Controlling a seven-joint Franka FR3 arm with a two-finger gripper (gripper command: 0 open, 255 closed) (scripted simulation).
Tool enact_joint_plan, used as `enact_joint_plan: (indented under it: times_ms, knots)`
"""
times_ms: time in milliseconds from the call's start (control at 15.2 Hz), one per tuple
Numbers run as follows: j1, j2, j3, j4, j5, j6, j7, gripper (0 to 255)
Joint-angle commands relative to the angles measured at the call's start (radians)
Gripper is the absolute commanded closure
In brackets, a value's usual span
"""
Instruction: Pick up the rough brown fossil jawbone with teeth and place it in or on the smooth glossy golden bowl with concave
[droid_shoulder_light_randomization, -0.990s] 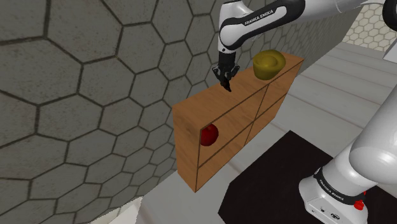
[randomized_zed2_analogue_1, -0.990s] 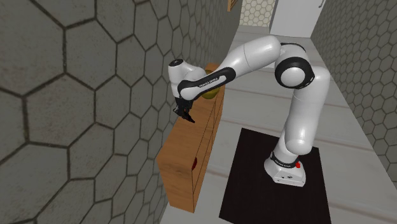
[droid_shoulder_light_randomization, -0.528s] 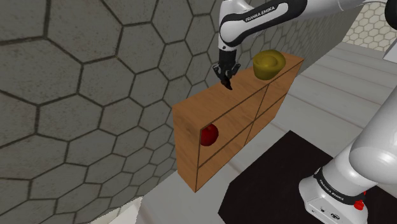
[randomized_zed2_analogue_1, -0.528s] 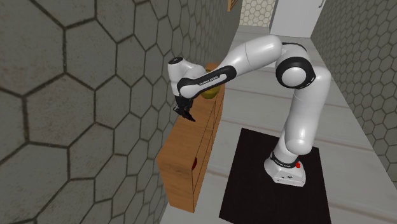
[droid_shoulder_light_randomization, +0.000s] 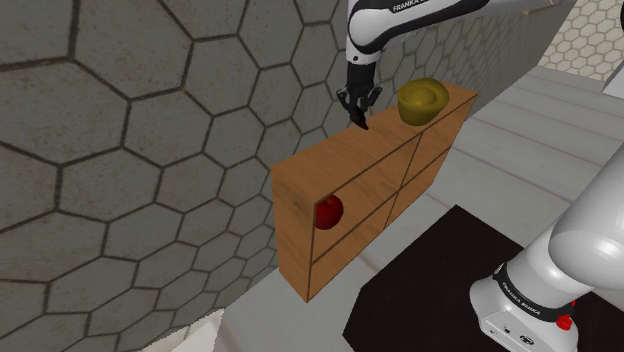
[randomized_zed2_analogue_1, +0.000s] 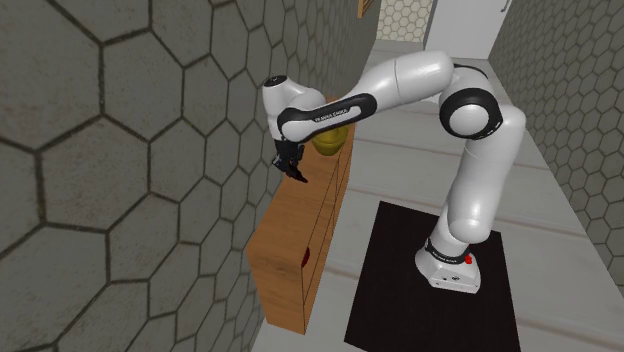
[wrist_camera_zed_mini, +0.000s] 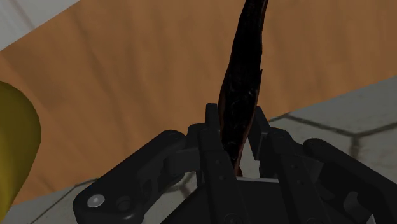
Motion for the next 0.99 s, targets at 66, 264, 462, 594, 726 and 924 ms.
enact_joint_plan:
  times_ms: [66, 264, 462, 594, 726, 924]
  knots:
    - [0.001, -0.009, 0.001, 0.040, 0.001, -0.038, -0.002, 255]
    - [0.001, -0.017, 0.002, 0.071, 0.003, -0.077, -0.005, 255]
    - [0.002, -0.022, 0.002, 0.104, 0.004, -0.115, -0.008, 255]
    - [0.002, -0.025, 0.002, 0.128, 0.005, -0.142, -0.009, 255]
    - [0.002, -0.027, 0.002, 0.152, 0.006, -0.168, -0.011, 255]
    - [0.002, -0.028, 0.002, 0.191, 0.006, -0.208, -0.013, 255]
